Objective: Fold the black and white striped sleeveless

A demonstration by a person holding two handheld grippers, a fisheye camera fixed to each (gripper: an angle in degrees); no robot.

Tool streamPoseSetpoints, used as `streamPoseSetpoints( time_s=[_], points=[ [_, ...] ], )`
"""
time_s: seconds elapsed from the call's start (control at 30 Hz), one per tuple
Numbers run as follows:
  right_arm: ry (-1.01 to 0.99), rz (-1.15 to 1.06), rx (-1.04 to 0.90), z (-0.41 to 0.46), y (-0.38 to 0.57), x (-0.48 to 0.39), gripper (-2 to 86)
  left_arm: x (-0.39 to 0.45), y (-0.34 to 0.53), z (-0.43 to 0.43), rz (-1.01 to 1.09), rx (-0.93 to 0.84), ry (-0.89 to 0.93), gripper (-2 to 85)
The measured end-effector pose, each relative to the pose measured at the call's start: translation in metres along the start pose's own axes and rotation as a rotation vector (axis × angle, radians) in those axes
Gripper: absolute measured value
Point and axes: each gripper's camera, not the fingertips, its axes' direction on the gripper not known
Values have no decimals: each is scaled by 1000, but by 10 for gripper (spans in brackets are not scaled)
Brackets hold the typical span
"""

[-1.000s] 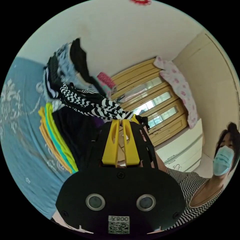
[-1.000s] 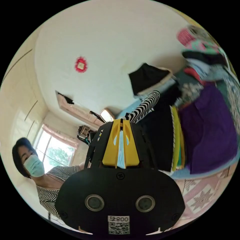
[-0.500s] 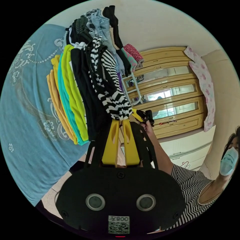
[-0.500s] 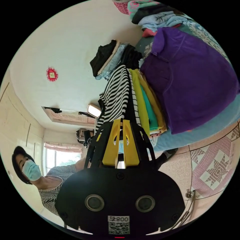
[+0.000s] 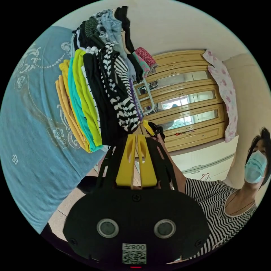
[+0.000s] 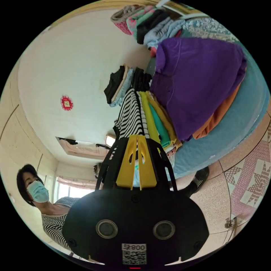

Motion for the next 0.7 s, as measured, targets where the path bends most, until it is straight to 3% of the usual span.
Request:
streamPoseSetpoints(
  time_s=[0.13, 0.37, 0.5, 0.6, 0.7],
  points=[
    [25, -133, 84, 8, 7, -54, 0, -13, -21, -4, 124, 42, -68, 4],
    [275, -511, -252, 172, 32, -178, 0, -54, -101, 6, 264, 89, -327, 2],
    [482, -607, -415, 267, 71, -188, 0, -101, -131, 24, 256, 41, -484, 1],
    [557, -660, -359, 292, 93, -191, 0, -148, -134, 27, 202, 14, -627, 1],
    [597, -704, -354, 308, 105, -197, 1, -191, -124, 19, 145, 32, -577, 1]
  ],
)
